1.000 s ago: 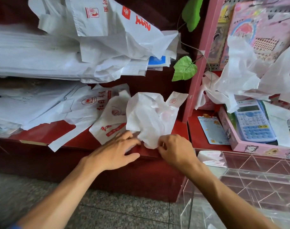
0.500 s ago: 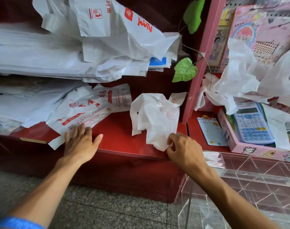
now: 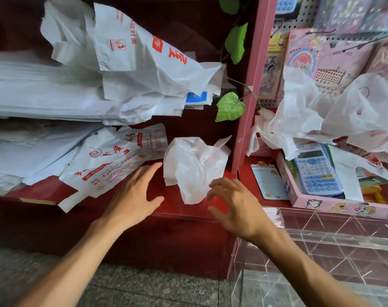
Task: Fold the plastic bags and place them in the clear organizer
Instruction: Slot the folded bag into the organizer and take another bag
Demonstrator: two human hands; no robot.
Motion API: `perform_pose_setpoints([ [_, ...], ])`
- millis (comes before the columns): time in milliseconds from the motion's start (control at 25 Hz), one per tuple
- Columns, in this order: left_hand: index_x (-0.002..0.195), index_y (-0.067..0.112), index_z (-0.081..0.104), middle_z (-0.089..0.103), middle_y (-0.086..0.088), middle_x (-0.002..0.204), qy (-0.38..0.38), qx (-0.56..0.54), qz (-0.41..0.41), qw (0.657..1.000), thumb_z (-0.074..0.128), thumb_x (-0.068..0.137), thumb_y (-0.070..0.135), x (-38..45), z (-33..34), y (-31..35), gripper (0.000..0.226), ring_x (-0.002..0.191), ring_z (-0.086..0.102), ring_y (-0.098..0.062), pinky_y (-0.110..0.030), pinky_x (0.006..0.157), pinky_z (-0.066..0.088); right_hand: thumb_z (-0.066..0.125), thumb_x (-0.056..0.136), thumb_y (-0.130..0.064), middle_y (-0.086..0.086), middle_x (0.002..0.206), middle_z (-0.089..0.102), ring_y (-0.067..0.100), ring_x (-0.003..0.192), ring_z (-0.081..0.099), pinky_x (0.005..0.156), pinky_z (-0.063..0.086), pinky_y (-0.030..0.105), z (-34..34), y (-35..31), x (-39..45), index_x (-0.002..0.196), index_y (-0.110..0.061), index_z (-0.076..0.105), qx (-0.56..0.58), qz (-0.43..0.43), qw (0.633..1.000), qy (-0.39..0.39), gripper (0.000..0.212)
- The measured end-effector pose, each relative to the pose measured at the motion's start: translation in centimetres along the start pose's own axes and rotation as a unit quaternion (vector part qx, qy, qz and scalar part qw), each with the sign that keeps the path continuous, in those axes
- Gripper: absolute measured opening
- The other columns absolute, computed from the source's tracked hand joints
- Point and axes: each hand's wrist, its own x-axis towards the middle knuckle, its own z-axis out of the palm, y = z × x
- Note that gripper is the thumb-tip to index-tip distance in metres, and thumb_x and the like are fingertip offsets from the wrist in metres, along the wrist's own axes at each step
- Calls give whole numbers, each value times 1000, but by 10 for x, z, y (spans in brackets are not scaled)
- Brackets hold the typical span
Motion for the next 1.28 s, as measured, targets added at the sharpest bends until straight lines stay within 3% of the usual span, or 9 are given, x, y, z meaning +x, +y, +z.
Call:
perform_pose_setpoints([
  [120,151,43,26,9,10,161,0,38,128,991,74,86,22,-2,19,18,84,137,34,-12,-36,104,45,60,80,-34,-10,128,57,19,106,55,90,48,36,5,-2,-8,116,-29,60,-16,-9,997,-80,36],
  [240,116,24,70,50,5,138,52,-3,134,990,76,82,7,5,38,31,39,110,58,-19,-45,82,59,60,80,-29,-11,124,59,19,103,55,89,47,35,5,-1,-14,125,-29,53,-9,10,998,-69,46],
  [360,85,18,76,62,9,103,130,-32,185,974,73,78,14,9,37,54,8,89,48,-8,-41,73,55,62,79,-34,-12,137,50,19,116,52,97,44,35,-3,-2,-16,139,-33,38,-9,29,999,-30,65],
  [520,77,16,71,65,16,86,147,-156,185,959,59,82,39,0,5,95,27,84,55,-6,-30,80,45,64,83,-44,-19,117,62,7,104,57,87,48,31,-33,-6,-11,118,-30,62,107,61,989,83,38],
  [600,80,16,69,67,12,80,137,-232,136,953,59,82,47,-9,-12,111,32,83,60,-6,-20,75,44,68,91,-31,-16,91,69,4,85,62,75,49,26,-52,-11,-9,93,-23,71,227,85,964,115,9],
  [720,97,30,67,69,19,94,134,-294,76,943,69,78,48,-16,-26,116,27,92,63,0,-13,74,45,66,93,-23,1,72,67,9,69,61,62,49,28,-81,-27,-9,79,-13,66,391,111,903,137,17],
  [880,132,46,49,58,27,126,18,-280,14,960,88,65,47,-24,-34,109,77,117,51,9,-15,92,40,64,89,-22,4,64,57,15,57,51,51,40,24,-119,-42,-9,70,-14,60,535,172,805,188,21],
  [1080,84,27,76,74,-2,83,0,-372,-41,927,70,86,9,-26,-37,114,18,80,70,-15,-24,73,53,64,91,-19,11,68,54,21,58,50,50,42,20,-132,-24,-12,82,2,57,572,230,769,169,23],
  [1280,83,13,73,70,-6,76,50,-610,-151,776,65,75,17,-16,-53,101,11,71,64,-17,-27,66,49,68,89,-26,8,76,63,19,66,57,58,44,26,-114,-3,-9,75,-15,60,547,300,776,88,19],
])
